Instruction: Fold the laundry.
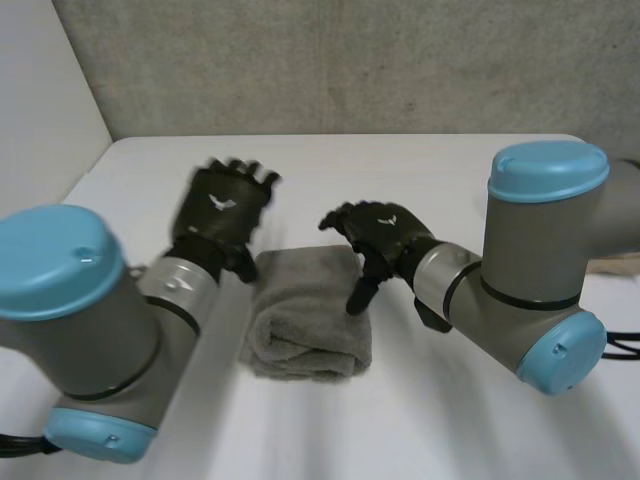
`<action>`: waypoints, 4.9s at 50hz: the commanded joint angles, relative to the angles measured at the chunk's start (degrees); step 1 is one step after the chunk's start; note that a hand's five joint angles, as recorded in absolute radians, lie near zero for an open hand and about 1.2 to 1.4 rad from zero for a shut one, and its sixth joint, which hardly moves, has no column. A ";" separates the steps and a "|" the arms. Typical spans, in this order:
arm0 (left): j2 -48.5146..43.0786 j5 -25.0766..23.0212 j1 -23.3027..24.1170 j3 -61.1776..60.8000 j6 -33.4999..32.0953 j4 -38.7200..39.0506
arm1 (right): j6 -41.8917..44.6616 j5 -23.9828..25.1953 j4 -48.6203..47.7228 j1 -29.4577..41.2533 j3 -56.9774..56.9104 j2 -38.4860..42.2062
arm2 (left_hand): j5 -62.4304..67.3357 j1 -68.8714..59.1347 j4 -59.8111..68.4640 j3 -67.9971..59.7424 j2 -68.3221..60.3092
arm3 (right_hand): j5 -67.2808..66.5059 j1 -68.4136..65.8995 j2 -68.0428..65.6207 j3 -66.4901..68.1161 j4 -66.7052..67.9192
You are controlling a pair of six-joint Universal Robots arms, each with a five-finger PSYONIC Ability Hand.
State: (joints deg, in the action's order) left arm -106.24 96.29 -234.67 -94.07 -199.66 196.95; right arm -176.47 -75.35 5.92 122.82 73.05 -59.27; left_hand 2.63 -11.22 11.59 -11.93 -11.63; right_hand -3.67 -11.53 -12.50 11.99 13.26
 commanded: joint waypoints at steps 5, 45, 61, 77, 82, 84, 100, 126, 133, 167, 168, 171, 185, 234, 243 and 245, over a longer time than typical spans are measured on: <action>-10.30 -1.72 2.55 5.13 8.41 -12.20 | 0.25 0.12 0.32 -0.21 -0.98 8.55 | -0.40 -1.01 0.65 -0.30 -0.60 | 3.67 1.53 2.50 -1.99 -3.26; 1.91 6.10 2.20 4.07 0.59 -16.42 | 1.14 -1.64 -0.04 -0.30 1.74 -0.23 | -2.59 1.17 -1.54 1.88 1.59 | 3.67 1.53 2.50 -1.99 -3.26; -12.59 -2.07 -0.35 8.73 4.63 -16.16 | -3.36 -2.78 -0.30 1.19 -1.68 7.85 | -1.74 0.33 -0.70 1.04 0.74 | 3.67 1.53 2.50 -1.99 -3.26; -14.53 0.04 -2.02 8.82 2.18 -18.09 | 5.61 -4.81 -0.03 1.46 -2.12 10.14 | -1.24 -0.17 -0.19 0.54 0.24 | 3.67 1.53 2.50 -1.99 -3.26; -14.17 0.13 -1.67 8.82 -0.28 -18.62 | 6.84 -4.81 0.40 1.28 -2.12 9.09 | -1.41 0.00 -0.36 0.71 0.41 | 3.67 1.53 2.50 -1.99 -3.26; -13.56 0.13 -1.50 8.91 -0.46 -18.71 | 6.84 -4.72 0.41 1.28 -2.12 8.56 | -1.41 0.00 -0.36 0.71 0.41 | 3.67 1.53 2.50 -1.99 -3.26; 9.37 -3.64 -1.93 8.64 9.63 -16.16 | 6.75 -7.53 -7.68 0.76 11.58 -10.51 | -2.59 1.17 -1.54 1.88 1.59 | 3.67 1.53 2.50 -1.99 -3.26; 10.61 -18.95 -5.54 12.16 14.13 -24.86 | 16.33 -0.76 -17.08 4.97 19.68 -2.70 | -2.59 1.17 -1.54 1.88 1.59 | 3.67 1.53 2.50 -1.99 -3.26; 8.86 -19.12 -5.71 14.71 13.86 -29.34 | 16.59 -0.67 -17.61 6.38 17.65 1.43 | -2.59 1.17 -1.54 1.88 1.59 | 3.67 1.53 2.50 -1.99 -3.26; 7.54 -18.95 -6.15 15.24 13.69 -30.92 | 20.55 -1.91 -21.66 6.47 14.67 6.62 | -2.42 1.01 -1.37 1.72 1.42 | -23.83 -25.97 -25.00 25.51 24.24; 7.54 -18.95 -6.15 15.24 13.69 -30.92 | 20.55 -1.91 -21.57 6.47 14.49 6.80 | -2.42 1.01 -1.37 1.72 1.42 | -23.84 -25.98 -25.00 25.51 24.24; 7.36 -18.86 -6.15 15.24 13.69 -30.92 | 20.55 -1.82 -21.39 6.47 13.26 7.85 | -2.42 1.01 -1.37 1.72 1.42 | -22.83 -24.97 -24.00 24.50 23.24; 7.36 -18.77 -6.77 14.97 13.60 -30.92 | 22.57 -1.99 -21.65 6.47 10.80 8.82 | -2.42 1.01 -1.37 1.72 1.42 | -66.33 -68.47 -67.50 68.01 66.74; 3.58 -15.34 -5.28 16.64 13.86 -30.92 | 18.36 50.38 -39.49 -57.86 -27.61 27.09 | -1.91 0.50 -0.87 1.21 0.91 | -66.33 -68.47 -67.50 68.01 66.74; 3.05 -14.55 -4.92 17.08 13.86 -30.92 | 11.42 54.43 -50.82 -61.99 -28.93 35.27 | -1.74 0.33 -0.70 1.04 0.74 | -66.33 -68.47 -67.50 68.01 66.74; 3.05 -14.20 -4.66 17.26 13.78 -31.01 | 10.71 54.61 -51.45 -62.00 -28.41 35.27 | -1.74 0.33 -0.70 1.04 0.74 | -66.33 -68.47 -67.50 68.01 66.74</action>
State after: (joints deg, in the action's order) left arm -103.08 81.27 -239.73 -77.37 -185.80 166.00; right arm -162.35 -21.75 -41.26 61.98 43.87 -25.72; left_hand 2.46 -11.22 11.59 -11.93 -11.63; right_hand -49.01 -48.12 -65.08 63.28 68.06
